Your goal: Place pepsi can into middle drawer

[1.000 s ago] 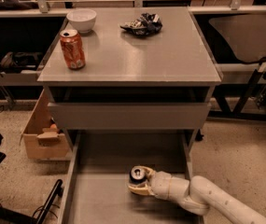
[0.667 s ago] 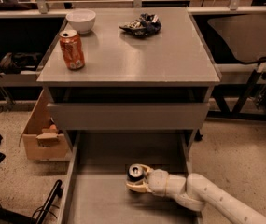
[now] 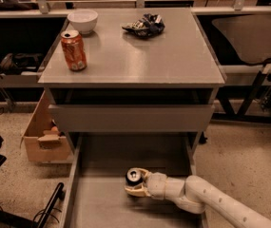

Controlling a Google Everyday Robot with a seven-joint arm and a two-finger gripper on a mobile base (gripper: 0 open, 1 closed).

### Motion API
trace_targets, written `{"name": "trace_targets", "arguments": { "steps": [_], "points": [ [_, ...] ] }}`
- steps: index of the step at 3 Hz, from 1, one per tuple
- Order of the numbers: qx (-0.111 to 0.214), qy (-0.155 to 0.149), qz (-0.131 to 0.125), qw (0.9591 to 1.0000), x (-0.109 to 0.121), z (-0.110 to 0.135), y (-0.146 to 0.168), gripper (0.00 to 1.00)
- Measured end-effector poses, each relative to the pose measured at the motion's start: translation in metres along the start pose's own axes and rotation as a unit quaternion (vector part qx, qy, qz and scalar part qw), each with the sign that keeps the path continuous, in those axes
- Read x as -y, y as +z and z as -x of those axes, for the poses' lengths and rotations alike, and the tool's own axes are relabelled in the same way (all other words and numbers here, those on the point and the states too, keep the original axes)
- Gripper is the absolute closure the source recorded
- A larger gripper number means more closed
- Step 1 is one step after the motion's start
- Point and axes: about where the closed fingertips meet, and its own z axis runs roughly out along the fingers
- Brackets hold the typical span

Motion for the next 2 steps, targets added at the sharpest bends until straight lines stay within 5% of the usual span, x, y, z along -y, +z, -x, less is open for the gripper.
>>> {"name": "trace_targets", "arguments": {
  "steps": [2],
  "points": [
    [0.0, 0.0, 0.0, 1.0, 0.0, 0.0, 0.0001, 0.31]
  ]
}}
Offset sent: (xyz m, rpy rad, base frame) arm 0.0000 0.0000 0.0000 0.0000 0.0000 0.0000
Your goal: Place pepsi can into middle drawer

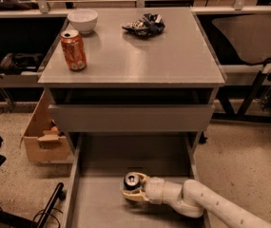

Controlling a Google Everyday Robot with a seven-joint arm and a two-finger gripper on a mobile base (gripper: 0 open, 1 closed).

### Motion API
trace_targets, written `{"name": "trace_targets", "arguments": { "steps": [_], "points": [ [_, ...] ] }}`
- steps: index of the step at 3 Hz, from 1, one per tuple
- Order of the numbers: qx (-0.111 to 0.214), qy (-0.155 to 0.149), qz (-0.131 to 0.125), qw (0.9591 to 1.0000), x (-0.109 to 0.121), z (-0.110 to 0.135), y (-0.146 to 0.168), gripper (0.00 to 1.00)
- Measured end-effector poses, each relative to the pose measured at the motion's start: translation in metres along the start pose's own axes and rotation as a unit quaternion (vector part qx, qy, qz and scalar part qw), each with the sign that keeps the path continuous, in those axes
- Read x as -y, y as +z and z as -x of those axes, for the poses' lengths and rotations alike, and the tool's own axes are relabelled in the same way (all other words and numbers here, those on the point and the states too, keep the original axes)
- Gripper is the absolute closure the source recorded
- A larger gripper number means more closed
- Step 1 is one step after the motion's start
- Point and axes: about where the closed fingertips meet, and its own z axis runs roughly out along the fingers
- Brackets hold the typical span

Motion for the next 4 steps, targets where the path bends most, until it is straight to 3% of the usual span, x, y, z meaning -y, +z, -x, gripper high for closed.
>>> {"name": "trace_targets", "arguments": {
  "steps": [1, 2, 3, 4],
  "points": [
    [0.0, 0.0, 0.0, 1.0, 0.0, 0.0, 0.0, 0.08],
    [0.0, 0.0, 0.0, 1.0, 0.0, 0.0, 0.0, 0.0],
    [-0.001, 0.003, 0.007, 1.0, -0.003, 0.005, 0.004, 0.0],
    [-0.014, 0.017, 0.036, 0.9991, -0.016, 0.037, 0.008, 0.0]
  ]
}}
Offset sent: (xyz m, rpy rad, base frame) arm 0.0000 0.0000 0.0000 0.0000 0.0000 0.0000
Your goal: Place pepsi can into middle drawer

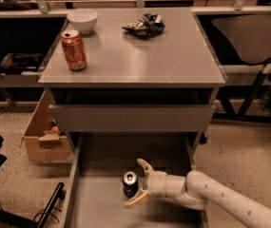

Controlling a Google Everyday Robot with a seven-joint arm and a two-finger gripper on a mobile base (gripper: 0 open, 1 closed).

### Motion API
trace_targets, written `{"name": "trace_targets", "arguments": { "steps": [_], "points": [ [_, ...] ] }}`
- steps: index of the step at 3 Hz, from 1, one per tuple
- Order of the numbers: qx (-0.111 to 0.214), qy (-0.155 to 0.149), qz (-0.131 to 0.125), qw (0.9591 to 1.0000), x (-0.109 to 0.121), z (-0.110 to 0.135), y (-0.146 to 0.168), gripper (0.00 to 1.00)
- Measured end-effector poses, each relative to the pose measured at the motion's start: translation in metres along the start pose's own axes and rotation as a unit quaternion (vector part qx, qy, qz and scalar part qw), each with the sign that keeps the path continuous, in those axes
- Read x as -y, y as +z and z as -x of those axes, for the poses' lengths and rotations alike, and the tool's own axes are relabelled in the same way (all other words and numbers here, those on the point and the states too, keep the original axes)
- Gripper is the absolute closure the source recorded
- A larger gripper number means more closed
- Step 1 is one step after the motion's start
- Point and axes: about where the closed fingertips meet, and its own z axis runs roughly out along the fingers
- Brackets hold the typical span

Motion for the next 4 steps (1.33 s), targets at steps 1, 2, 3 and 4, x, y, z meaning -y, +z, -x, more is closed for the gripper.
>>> {"name": "trace_targets", "arguments": {
  "steps": [1, 2, 3, 4],
  "points": [
    [-0.034, 0.024, 0.027, 0.9987, -0.027, 0.041, -0.019, 0.0],
    [-0.074, 0.056, 0.047, 0.9945, -0.065, 0.085, -0.048, 0.0],
    [-0.111, 0.071, 0.055, 0.9897, -0.088, 0.144, -0.092, 0.0],
    [-0.191, 0.039, 0.021, 0.9806, -0.073, 0.219, -0.151, 0.0]
  ]
}}
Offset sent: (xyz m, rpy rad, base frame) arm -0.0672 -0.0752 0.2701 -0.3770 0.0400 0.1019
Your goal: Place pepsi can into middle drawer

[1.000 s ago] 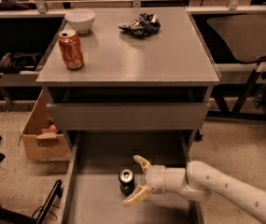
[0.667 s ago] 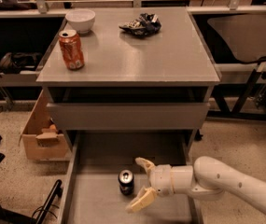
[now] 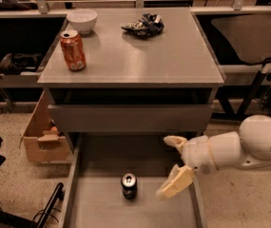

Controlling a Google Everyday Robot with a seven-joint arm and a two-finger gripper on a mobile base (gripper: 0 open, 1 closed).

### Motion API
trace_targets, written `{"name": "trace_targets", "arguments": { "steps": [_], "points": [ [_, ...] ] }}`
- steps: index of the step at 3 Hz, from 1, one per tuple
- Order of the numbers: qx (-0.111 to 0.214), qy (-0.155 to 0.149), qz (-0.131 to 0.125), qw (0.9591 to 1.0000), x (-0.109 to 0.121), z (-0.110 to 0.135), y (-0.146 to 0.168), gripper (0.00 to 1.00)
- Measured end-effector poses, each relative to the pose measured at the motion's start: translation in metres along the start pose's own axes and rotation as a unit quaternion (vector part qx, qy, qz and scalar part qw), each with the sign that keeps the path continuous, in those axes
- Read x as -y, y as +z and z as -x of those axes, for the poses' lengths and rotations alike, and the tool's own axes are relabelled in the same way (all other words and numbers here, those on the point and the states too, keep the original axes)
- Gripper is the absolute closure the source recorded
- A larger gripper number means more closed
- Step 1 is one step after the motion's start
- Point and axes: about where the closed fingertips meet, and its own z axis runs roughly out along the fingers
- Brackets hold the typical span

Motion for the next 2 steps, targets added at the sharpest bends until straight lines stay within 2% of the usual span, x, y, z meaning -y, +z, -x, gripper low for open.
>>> {"name": "trace_targets", "arguments": {
  "steps": [1, 2],
  "points": [
    [-0.105, -0.031, -0.083, 0.9905, 0.019, 0.024, -0.057, 0.0],
    [-0.201, -0.08, -0.163, 0.9627, 0.022, 0.052, -0.108, 0.0]
  ]
}}
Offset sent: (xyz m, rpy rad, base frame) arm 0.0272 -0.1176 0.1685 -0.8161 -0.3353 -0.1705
